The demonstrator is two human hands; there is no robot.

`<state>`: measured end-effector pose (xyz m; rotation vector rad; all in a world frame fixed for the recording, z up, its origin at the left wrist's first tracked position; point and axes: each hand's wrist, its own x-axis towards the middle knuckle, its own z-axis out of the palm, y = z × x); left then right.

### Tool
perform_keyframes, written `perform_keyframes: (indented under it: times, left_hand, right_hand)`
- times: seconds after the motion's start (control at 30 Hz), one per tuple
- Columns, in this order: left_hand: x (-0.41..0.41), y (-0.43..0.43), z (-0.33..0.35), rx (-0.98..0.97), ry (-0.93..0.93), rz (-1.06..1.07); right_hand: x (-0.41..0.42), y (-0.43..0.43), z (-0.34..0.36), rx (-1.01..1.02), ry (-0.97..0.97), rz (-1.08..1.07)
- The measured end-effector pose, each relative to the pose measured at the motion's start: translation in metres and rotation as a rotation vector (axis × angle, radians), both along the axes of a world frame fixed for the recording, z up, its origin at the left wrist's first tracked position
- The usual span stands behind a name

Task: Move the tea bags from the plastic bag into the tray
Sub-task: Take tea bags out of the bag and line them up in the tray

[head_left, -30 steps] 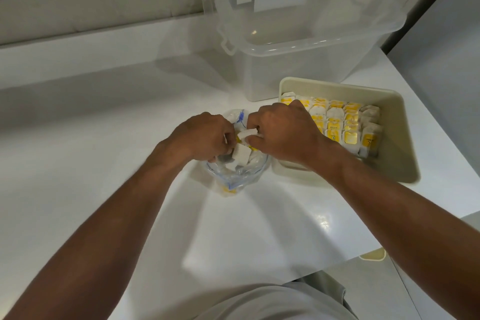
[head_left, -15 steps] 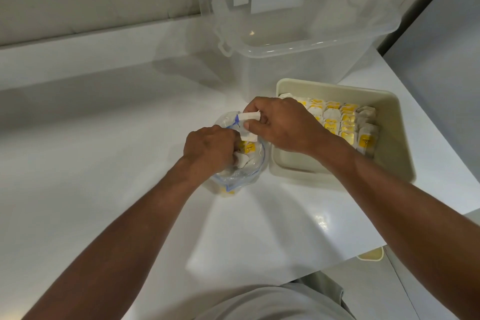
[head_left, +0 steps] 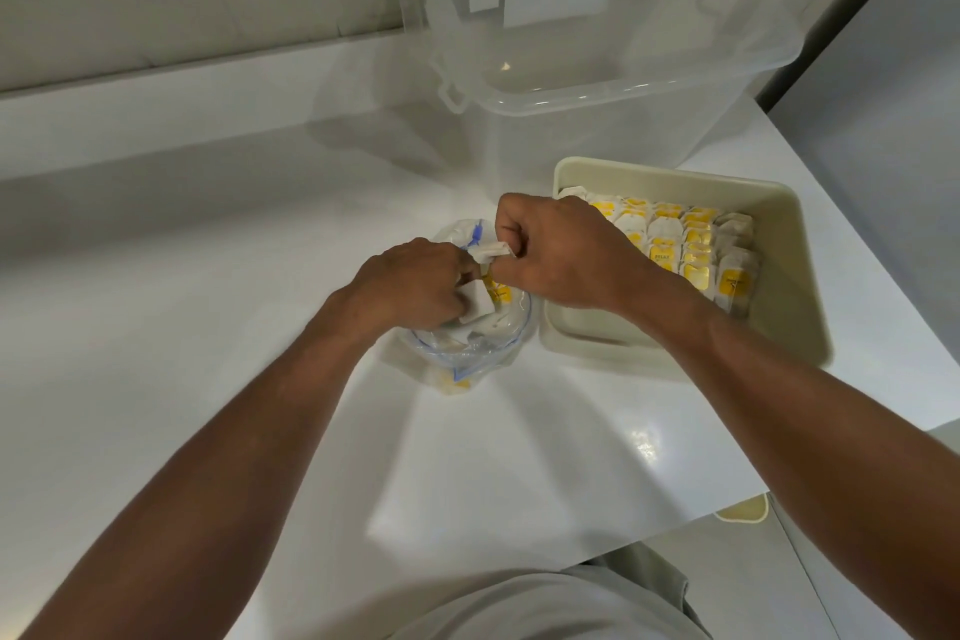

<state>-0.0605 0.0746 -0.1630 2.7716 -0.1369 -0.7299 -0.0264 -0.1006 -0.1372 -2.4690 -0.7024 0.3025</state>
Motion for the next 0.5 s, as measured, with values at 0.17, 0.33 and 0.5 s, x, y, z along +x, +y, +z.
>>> perform_keyframes:
  times: [0.17,0.33,0.5]
  left_hand:
    - [0.001,0.0,0.002,-0.082,-0.029,0.044]
    - [-0.001,0.004,0.009,-0.209,-0.036,0.118]
    - [-0.003,0.013,0.014,-0.179,-0.062,0.096]
  right_hand:
    - [0.0,-0.001,0.001,-0.081,0.014,0.102]
    - [0.002,-0.005,0.004,-0.087,0.08,0.126]
    - [0.004,-0.01,0.005,0.003,0.074,0.084]
